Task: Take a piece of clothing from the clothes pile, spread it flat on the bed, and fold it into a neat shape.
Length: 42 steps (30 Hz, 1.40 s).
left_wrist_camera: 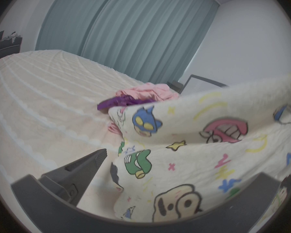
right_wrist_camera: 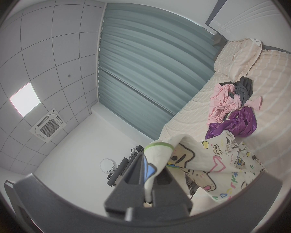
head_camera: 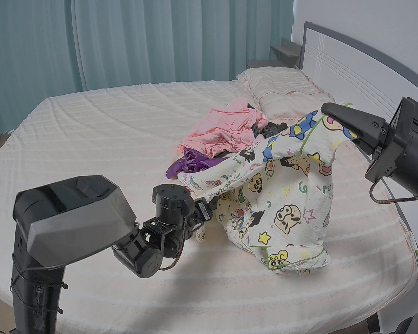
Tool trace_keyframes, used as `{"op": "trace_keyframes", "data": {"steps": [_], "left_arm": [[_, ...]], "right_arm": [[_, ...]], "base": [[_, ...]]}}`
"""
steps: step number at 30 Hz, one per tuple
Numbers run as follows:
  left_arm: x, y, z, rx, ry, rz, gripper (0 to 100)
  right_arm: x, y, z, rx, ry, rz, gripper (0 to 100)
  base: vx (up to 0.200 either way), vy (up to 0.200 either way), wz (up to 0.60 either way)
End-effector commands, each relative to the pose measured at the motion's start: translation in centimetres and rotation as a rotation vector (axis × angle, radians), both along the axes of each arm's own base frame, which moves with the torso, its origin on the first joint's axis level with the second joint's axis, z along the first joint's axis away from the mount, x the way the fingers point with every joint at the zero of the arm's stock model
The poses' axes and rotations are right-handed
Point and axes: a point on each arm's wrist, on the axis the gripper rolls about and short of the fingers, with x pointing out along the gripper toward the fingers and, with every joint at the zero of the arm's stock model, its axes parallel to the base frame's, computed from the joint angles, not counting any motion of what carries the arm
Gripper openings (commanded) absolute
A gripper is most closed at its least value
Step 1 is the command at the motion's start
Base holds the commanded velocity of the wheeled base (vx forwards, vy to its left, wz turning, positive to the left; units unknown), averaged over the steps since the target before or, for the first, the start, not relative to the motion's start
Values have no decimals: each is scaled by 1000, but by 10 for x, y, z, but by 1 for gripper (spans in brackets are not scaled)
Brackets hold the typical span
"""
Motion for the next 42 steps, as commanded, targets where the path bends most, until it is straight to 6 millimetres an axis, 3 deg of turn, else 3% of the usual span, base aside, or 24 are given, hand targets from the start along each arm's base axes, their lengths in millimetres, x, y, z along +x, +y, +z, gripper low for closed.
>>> {"op": "trace_keyframes", "data": {"steps": [1,2,3,9,10,13,17,22,24,25,28,33,36,39,42], "left_arm": [[2,-3,-29,33,52,-8,100],[2,-3,-29,33,52,-8,100],[2,-3,-35,40,62,-8,0],[1,0,-30,-12,70,15,0],[-6,11,-9,-61,67,38,0],[-13,24,1,-62,71,54,0],[-29,45,39,-109,24,89,0],[-53,71,106,-182,-100,113,0],[-60,76,119,-189,-118,116,0],[-70,82,141,-202,-142,117,0],[-90,92,180,-233,-196,114,0],[-105,103,225,-209,-315,128,0],[-115,108,241,-202,-373,143,0],[-123,110,244,-208,-383,139,0],[-128,113,224,-174,-330,141,0]], "right_arm": [[7,0,-5,-15,20,-13,0],[7,0,-5,-15,20,-13,0],[13,0,-10,-26,36,-30,0],[27,-1,-20,-50,72,-69,0],[36,-2,-26,-63,93,-94,0],[42,-3,-30,-71,106,-111,0],[52,-7,-36,-86,123,-151,0],[66,-16,-41,-96,146,-215,0],[69,-17,-42,-99,149,-229,0],[74,-20,-41,-99,145,-251,0],[83,-25,-25,-75,92,-309,0],[87,-28,8,-53,-31,-391,0],[87,-27,24,-58,-110,-433,0],[81,-27,36,-55,-160,-446,0],[75,-20,21,-77,-115,-424,0]], "base": [[0,0,0],[0,0,0],[0,0,0],[0,0,0],[0,0,0],[0,0,0],[0,0,0],[0,0,0],[0,0,0],[0,0,0],[0,0,0],[0,0,0],[0,0,0],[0,0,0],[0,0,0]]}}
